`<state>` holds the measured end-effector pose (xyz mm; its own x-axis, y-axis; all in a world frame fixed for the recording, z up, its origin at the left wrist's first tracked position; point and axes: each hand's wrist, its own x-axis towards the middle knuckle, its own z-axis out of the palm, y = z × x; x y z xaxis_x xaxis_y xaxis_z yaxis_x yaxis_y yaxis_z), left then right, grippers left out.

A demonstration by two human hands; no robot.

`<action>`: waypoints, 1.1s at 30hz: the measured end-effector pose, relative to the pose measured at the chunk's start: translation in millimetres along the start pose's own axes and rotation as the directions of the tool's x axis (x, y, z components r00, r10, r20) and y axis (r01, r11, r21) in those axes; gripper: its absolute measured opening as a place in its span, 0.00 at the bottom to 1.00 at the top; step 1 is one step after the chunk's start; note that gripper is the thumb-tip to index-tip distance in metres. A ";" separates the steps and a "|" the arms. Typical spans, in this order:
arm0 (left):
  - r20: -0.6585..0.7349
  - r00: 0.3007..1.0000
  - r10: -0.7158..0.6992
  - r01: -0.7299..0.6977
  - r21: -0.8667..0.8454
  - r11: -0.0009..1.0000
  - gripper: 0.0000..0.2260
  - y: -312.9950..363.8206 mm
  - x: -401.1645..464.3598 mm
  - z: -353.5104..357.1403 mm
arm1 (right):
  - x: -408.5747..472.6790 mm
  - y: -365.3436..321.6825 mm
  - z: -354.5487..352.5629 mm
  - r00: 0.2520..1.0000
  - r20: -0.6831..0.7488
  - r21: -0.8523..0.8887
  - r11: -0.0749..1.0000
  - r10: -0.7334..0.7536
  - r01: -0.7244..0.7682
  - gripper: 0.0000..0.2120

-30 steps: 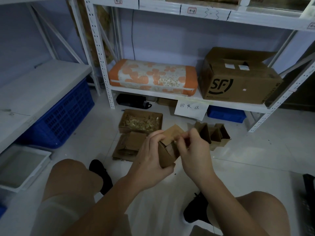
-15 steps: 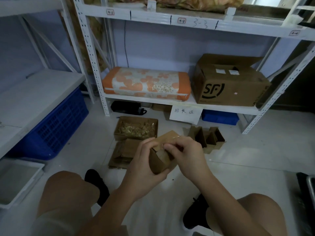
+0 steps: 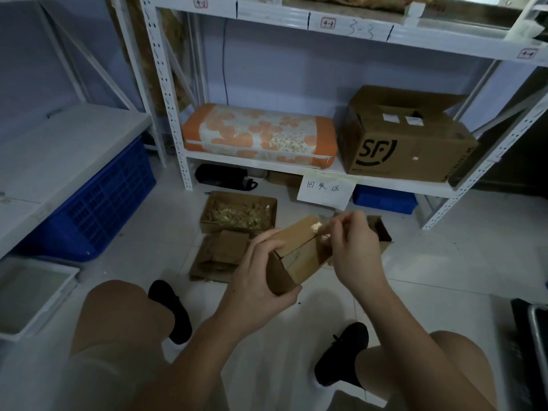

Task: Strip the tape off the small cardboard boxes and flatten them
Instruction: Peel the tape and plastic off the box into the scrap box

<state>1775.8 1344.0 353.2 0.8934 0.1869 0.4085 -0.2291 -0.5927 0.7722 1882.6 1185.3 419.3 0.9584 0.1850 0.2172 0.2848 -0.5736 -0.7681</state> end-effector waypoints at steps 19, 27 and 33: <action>0.023 0.980 -0.197 0.195 0.056 0.979 0.37 -28.6 -17.0 0.6 | -22.7 8.5 25.7 0.980 0.182 0.031 0.997 -0.074 0.070 0.09; 0.056 0.985 -0.162 0.160 0.040 0.986 0.37 -36.7 -11.8 -13.6 | -21.9 20.5 23.9 0.999 -0.003 0.066 0.996 -0.052 0.052 0.10; 0.015 0.987 -0.162 0.162 -0.005 0.987 0.38 -38.8 -8.1 -21.2 | -23.2 13.0 23.1 0.978 0.044 -0.041 0.978 -0.202 0.204 0.06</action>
<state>1769.3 1382.2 330.2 0.9245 0.2685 0.2704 -0.0831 -0.5504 0.8307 1863.7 1191.9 390.3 0.8793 0.3323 0.3412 0.4748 -0.5558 -0.6824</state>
